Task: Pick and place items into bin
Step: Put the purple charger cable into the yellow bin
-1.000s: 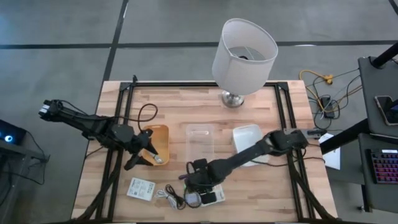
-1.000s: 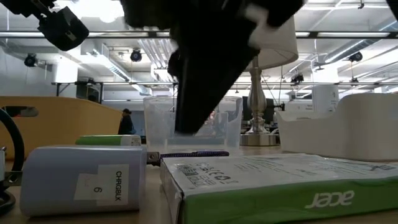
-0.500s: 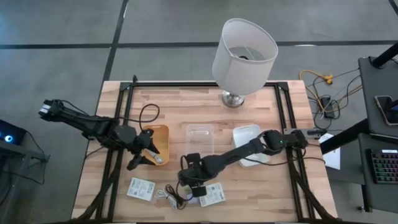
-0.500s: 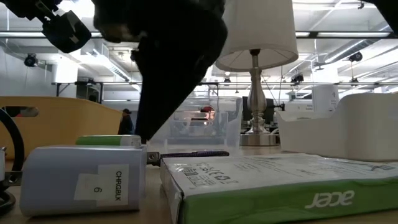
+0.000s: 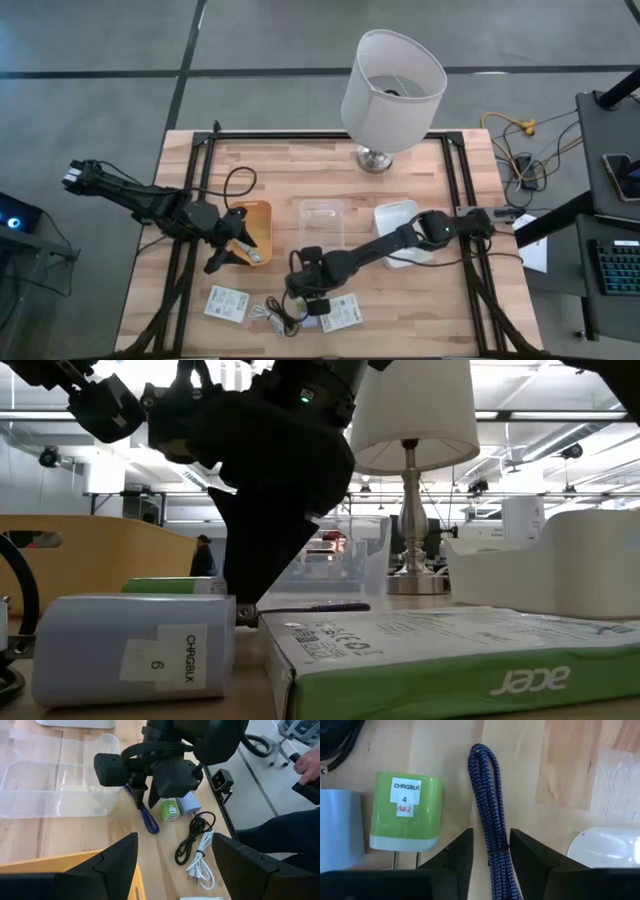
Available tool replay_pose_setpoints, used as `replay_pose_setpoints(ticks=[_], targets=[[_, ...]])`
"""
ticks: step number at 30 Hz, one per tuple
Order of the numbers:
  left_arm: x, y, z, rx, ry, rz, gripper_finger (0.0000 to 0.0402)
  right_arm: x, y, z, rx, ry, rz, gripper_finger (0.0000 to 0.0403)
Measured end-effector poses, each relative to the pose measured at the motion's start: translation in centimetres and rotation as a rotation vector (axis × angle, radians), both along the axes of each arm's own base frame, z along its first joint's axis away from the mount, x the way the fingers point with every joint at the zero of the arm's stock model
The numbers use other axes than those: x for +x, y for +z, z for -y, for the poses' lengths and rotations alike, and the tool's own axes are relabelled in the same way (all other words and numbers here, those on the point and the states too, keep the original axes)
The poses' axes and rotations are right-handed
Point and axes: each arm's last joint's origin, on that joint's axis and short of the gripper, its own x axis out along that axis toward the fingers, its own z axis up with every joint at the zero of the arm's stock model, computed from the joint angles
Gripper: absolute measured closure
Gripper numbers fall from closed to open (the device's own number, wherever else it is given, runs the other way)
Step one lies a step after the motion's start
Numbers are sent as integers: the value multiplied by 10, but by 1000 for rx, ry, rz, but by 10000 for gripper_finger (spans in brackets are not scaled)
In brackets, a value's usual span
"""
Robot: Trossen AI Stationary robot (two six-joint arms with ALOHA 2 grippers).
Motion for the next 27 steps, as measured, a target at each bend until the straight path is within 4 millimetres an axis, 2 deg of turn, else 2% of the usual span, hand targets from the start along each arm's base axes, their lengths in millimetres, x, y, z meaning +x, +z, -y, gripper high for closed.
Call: replay_pose_setpoints(ticks=[8,14,16,22,27], targets=[[0,0,-1,14,23,4,162,0,1,3,46,3,-16,386],[-5,9,-5,36,89,57,162,3,13,6,100,-119,1,394],[-8,13,-6,36,106,85,162,7,28,8,119,-170,49,394],[-19,21,-12,36,156,152,162,18,97,22,99,-262,286,395],[-27,24,-15,7,178,176,162,22,132,46,75,-332,379,395]])
